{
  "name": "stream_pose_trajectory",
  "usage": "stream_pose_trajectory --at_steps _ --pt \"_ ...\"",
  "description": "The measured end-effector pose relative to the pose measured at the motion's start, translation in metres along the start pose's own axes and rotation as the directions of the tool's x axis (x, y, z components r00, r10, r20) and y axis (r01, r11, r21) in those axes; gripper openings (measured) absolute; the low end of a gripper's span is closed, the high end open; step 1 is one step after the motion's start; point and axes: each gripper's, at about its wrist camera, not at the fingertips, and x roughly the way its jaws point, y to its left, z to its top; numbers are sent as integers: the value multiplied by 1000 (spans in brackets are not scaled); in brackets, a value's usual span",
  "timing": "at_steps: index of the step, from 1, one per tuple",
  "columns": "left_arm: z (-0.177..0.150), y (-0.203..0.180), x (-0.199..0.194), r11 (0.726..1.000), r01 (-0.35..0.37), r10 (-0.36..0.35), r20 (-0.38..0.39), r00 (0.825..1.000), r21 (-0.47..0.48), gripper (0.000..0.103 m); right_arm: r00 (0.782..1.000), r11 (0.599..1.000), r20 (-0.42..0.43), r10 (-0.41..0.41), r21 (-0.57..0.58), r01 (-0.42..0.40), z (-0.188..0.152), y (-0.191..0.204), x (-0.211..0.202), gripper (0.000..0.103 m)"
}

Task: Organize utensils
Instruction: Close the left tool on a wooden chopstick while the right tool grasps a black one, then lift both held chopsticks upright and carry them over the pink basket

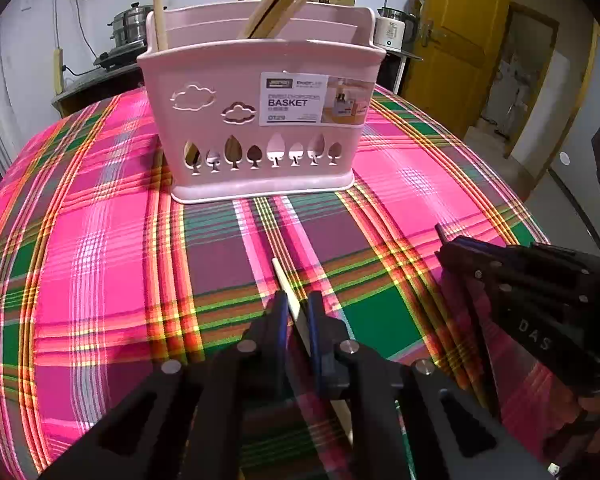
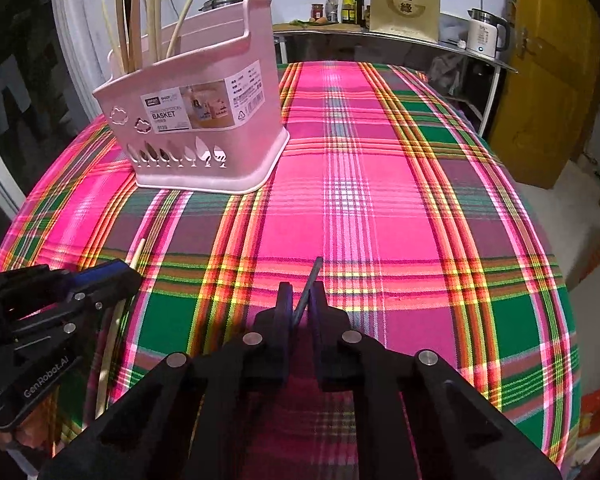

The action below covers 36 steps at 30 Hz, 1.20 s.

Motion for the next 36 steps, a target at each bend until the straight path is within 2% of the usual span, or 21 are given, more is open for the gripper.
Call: stream_pose_trajectory --at_steps 7,15,23,30,36 --pt "7 11 -1 999 42 -43 -20 999 -34 8 999 998 -8 42 40 -41 3 -8 -1 7" --pt "14 13 -22 997 69 -69 7 998 -32 8 995 994 37 89 53 -91 11 -10 -19 7" --pt "31 11 -71 996 91 -90 99 991 -6 6 985 992 128 113 42 -119 25 -4 -58 6" --pt "40 11 -116 995 99 -102 188 977 25 6 966 990 220 132 9 -138 36 7 -99 5" --pt "43 13 -139 994 101 -107 230 967 38 6 949 989 278 146 -27 -144 42 17 -128 4"
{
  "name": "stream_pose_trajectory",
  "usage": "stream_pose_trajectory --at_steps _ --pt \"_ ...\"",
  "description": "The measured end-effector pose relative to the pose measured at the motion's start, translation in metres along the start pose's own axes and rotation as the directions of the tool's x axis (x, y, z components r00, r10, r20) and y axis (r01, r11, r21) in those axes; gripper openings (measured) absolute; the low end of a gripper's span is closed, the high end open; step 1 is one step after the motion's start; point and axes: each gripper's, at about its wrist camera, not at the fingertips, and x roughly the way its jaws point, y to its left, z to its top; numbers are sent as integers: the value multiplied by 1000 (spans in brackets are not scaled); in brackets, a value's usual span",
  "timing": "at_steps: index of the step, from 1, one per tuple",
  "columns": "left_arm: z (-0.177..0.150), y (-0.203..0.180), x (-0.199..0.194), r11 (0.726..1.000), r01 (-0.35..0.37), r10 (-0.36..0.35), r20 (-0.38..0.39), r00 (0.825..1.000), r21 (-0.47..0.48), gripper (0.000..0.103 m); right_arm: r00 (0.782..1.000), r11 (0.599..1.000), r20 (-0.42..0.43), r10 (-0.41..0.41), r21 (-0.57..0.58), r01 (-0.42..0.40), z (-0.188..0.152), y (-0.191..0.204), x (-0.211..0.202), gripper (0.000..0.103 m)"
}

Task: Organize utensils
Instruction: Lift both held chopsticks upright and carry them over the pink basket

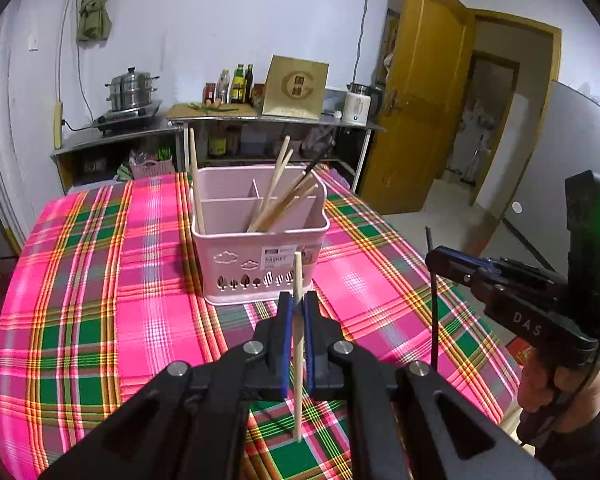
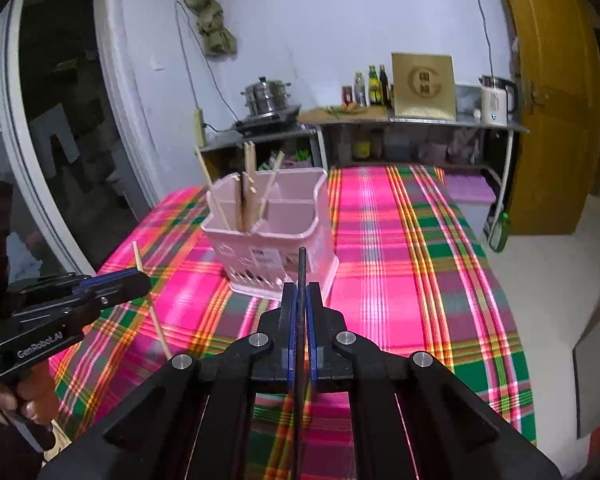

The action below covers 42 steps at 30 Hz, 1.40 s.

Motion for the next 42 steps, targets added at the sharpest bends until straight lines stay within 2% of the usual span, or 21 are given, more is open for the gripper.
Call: stream_pose_trajectory --at_steps 21,34,42 --pt "13 4 -34 999 -19 18 56 998 27 6 993 996 110 41 -89 -31 27 31 -37 4" --pt "24 14 -40 999 -21 19 60 998 32 6 993 991 106 52 -126 -38 31 42 -34 4" --pt "44 22 -42 999 -35 33 66 997 34 6 991 988 115 67 -148 -49 41 50 -34 4"
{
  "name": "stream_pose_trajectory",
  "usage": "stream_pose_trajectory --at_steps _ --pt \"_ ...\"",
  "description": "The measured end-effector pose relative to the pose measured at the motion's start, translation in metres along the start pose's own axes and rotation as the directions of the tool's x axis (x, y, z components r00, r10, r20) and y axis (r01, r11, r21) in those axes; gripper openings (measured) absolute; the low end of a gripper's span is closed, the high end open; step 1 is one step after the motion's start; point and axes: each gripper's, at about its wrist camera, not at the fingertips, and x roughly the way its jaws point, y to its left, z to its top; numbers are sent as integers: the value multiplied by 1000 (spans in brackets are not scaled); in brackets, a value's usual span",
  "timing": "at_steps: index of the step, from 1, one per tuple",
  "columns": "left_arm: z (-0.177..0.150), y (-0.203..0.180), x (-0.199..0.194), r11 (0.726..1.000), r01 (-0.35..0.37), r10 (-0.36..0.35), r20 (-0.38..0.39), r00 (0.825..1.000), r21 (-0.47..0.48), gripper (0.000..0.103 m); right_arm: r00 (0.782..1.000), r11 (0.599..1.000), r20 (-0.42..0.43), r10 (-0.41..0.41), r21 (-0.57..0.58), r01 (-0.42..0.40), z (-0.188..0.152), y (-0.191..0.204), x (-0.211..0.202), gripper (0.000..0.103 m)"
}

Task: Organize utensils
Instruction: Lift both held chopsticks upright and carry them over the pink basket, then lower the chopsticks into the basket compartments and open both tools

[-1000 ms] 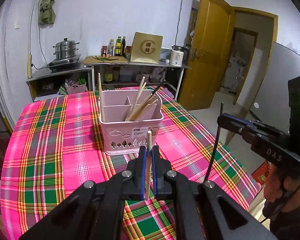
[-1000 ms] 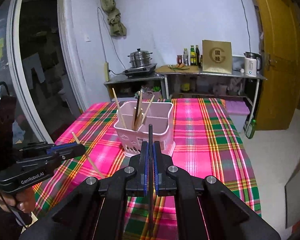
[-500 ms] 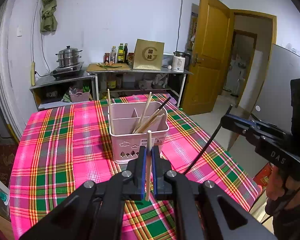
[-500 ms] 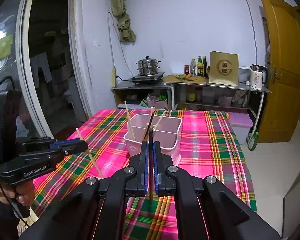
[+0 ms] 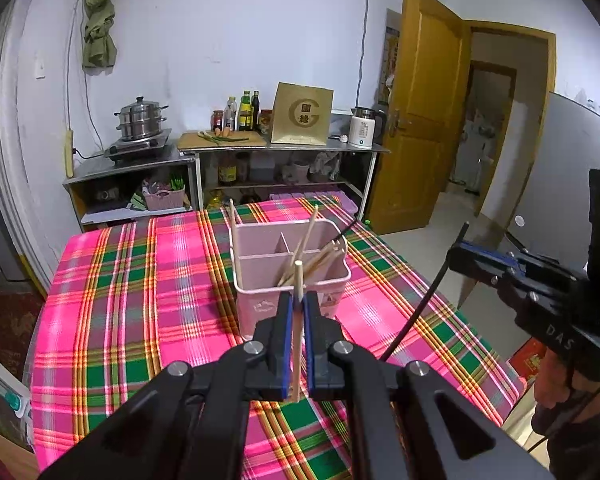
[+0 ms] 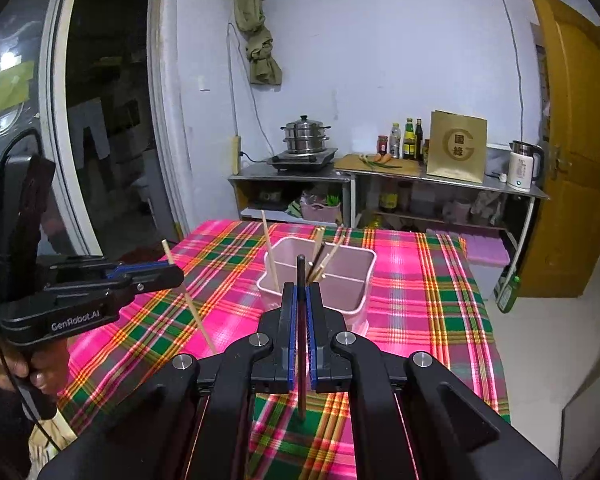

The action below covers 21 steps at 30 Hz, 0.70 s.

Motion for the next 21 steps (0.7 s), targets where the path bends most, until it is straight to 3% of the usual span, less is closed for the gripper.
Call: stream_pose_trajectory --at_steps 21 --pt "79 26 15 999 -41 41 46 998 0 6 993 998 102 64 -23 -62 81 17 18 4"
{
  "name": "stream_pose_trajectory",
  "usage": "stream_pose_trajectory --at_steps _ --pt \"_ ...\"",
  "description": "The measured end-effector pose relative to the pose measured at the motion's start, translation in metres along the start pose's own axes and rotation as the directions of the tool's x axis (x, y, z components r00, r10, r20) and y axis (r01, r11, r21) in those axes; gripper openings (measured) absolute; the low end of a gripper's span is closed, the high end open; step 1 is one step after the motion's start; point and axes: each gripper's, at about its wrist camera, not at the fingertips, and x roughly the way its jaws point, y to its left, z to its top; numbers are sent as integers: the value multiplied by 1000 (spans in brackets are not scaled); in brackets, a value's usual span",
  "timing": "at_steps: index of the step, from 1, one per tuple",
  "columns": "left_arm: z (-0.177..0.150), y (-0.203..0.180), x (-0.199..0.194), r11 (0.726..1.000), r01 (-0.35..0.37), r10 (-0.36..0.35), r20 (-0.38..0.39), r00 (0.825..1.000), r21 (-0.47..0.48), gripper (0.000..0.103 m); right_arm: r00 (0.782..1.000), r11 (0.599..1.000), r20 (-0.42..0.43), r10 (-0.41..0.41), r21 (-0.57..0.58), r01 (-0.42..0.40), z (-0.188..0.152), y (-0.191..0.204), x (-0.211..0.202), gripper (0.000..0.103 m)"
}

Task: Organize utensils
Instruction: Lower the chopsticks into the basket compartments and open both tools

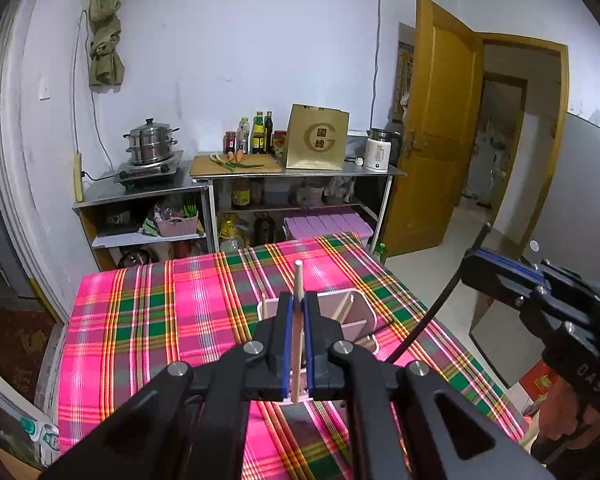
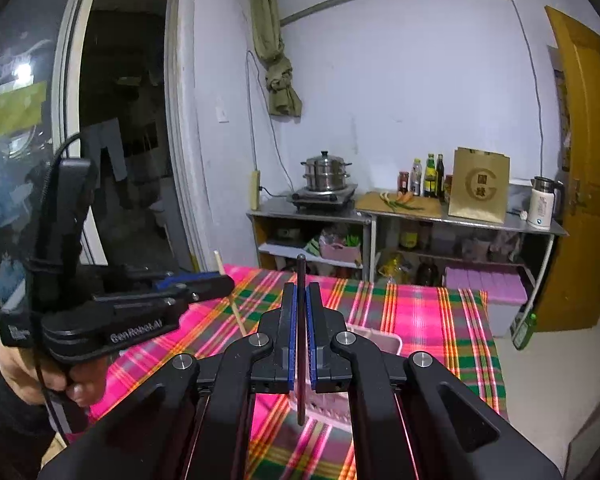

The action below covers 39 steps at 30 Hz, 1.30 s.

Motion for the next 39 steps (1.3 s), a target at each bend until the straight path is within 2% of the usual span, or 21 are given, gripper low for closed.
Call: stream_pose_trajectory --at_steps 7,14,27,39 --pt "16 4 16 1000 -8 8 14 1000 2 6 999 1000 36 2 25 -3 22 -9 14 4" --pt "17 8 40 1000 -11 11 -3 1000 5 6 999 999 36 -10 47 8 27 -20 34 4" --pt "-6 20 79 1000 -14 12 -73 997 -26 6 1000 996 -20 -19 91 20 5 -42 65 4" --pt "-25 25 91 999 -17 12 -120 993 -37 6 995 994 -97 -25 105 35 -19 -49 81 4"
